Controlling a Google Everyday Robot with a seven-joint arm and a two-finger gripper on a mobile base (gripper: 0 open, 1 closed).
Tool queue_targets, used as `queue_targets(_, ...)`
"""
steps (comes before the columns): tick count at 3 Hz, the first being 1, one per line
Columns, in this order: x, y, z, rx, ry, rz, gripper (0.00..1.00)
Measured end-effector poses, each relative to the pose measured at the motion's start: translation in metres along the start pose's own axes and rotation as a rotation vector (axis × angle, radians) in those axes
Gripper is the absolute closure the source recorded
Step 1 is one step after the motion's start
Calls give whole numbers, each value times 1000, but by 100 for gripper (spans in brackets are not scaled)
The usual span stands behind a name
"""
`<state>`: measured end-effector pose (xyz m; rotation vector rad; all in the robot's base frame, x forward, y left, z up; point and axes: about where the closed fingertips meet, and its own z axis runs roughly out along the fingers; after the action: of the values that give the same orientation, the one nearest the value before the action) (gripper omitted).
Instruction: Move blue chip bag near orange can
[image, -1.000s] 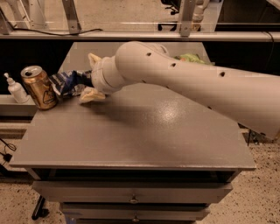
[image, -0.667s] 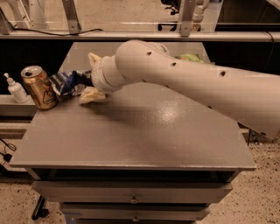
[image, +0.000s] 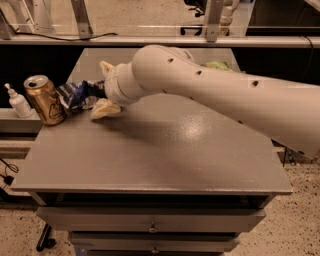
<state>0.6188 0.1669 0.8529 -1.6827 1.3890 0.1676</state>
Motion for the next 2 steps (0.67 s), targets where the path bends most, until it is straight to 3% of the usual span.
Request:
queue_targets(1, 0, 0, -1, 0, 0, 0, 17)
queue_targets(2, -1, -1, -1, 0, 0, 0, 22)
